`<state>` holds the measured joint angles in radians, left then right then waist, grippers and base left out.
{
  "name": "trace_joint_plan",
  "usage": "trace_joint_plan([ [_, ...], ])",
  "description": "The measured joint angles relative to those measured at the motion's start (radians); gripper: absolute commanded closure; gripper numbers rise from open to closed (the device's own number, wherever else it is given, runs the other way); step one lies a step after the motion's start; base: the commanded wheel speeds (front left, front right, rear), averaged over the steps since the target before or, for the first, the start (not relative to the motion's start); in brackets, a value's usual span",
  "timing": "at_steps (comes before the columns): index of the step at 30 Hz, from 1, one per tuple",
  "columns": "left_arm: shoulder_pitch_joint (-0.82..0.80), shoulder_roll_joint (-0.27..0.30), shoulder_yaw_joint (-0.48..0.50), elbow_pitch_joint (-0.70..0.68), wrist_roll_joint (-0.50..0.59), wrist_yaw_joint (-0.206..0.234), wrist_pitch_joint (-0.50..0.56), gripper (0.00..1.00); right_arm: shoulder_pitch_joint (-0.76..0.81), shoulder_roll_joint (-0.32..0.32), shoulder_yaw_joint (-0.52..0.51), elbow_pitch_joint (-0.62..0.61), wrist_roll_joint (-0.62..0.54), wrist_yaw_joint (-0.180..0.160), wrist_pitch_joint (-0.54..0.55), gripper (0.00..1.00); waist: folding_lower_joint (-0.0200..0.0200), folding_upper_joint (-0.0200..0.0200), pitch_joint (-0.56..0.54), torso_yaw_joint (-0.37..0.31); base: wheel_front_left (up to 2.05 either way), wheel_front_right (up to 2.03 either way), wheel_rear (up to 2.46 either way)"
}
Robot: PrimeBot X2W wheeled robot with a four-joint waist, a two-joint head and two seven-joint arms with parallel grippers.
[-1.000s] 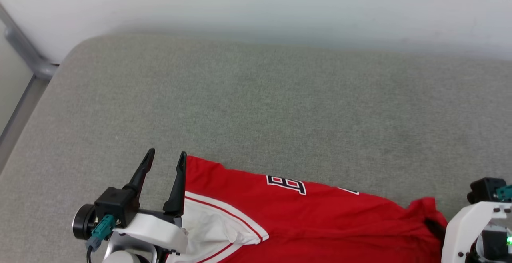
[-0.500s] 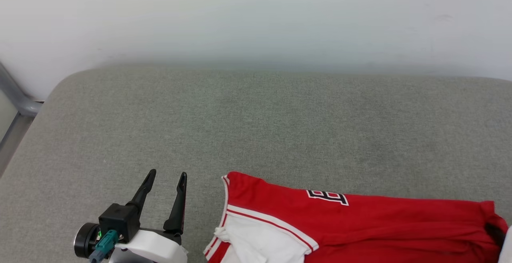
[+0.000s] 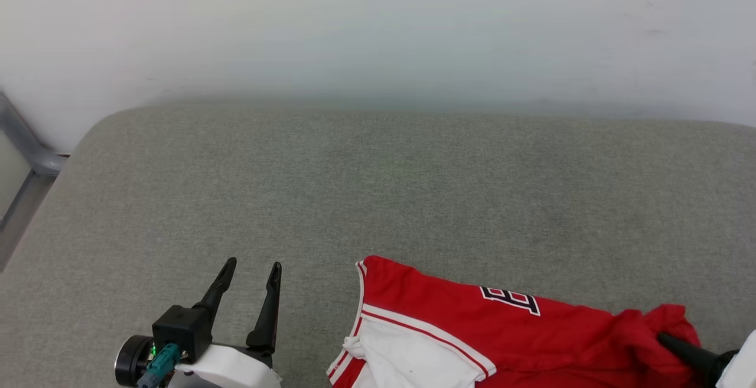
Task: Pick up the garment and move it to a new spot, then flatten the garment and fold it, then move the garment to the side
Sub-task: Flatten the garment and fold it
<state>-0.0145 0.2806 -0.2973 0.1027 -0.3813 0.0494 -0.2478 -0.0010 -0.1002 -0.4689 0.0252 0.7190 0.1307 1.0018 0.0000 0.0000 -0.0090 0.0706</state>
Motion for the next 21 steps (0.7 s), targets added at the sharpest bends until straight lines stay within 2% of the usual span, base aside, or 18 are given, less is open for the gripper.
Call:
trace_joint_plan([
  [5,0.0,0.0,-0.005,-0.001,-0.002,0.003,0.006,0.0,-0.029,0.041,0.004,0.011,0.146,0.0,0.065,1.0,0.0,0.0,0.004,0.023,0.0,0.0,0.0],
  [8,-0.003,-0.001,-0.007,-0.001,-0.009,0.003,0.007,0.0,-0.053,0.045,0.053,0.06,0.262,0.0,0.077,1.0,0.0,0.0,0.007,0.038,0.0,0.0,0.0],
  [15,-0.023,-0.007,-0.017,0.002,-0.011,-0.003,0.007,0.0,-0.093,0.048,0.263,0.188,0.493,0.0,-0.037,1.0,0.0,0.0,0.018,0.088,0.0,0.0,0.0],
  [21,-0.046,-0.015,-0.024,0.007,-0.011,-0.009,0.001,0.0,-0.144,0.049,0.463,0.242,0.612,0.0,-0.185,1.0,0.0,0.0,0.043,0.134,0.0,0.0,0.0],
])
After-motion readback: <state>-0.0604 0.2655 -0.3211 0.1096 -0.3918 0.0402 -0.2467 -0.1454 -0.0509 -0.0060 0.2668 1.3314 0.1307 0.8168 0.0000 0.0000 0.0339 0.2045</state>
